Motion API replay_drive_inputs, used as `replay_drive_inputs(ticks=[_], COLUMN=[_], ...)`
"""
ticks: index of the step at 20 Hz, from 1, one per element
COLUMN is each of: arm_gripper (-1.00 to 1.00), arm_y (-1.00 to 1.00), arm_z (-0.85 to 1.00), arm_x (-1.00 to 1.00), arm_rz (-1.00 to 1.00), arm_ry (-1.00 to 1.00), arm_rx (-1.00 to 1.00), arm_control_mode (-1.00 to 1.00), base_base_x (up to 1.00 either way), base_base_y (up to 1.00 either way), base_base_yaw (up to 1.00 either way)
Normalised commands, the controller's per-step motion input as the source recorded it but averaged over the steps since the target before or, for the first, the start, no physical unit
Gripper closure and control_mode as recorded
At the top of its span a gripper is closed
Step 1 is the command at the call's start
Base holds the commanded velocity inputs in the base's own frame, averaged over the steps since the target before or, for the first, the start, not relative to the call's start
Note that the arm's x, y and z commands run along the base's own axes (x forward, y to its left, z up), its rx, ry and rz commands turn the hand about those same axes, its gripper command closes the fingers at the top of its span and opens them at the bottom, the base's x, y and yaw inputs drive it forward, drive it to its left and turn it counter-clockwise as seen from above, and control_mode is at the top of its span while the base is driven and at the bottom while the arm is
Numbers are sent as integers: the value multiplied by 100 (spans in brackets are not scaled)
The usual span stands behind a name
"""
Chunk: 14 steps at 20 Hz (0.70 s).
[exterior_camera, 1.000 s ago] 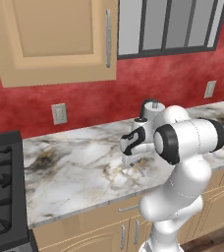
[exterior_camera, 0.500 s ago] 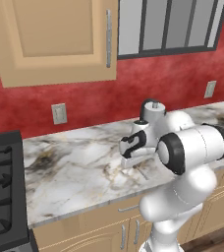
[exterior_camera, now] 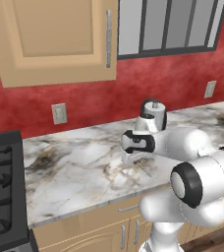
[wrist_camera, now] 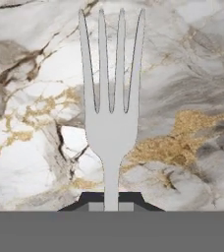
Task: Organize the utensils by type. Pick up the wooden spoons from the counter and place them in the open cabinet. Then pick up the metallic utensils from the counter and place them in the open drawer.
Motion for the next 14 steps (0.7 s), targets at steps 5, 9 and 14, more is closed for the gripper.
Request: replay_drive_inputs(ticks=[5, 9, 14], arm_gripper=[100, 100, 100], arm_y=[17, 22, 16], arm_z=[68, 48, 46], arm_x=[-42, -63, -54], arm_rz=[20, 33, 40], arm_ry=[0, -2, -4], arm_rx=[0, -3, -4], arm_control_mode=[-100, -100, -100], base_base_x=[0, 0, 0], base_base_y=[0, 0, 0], base_base_yaw=[0, 0, 0])
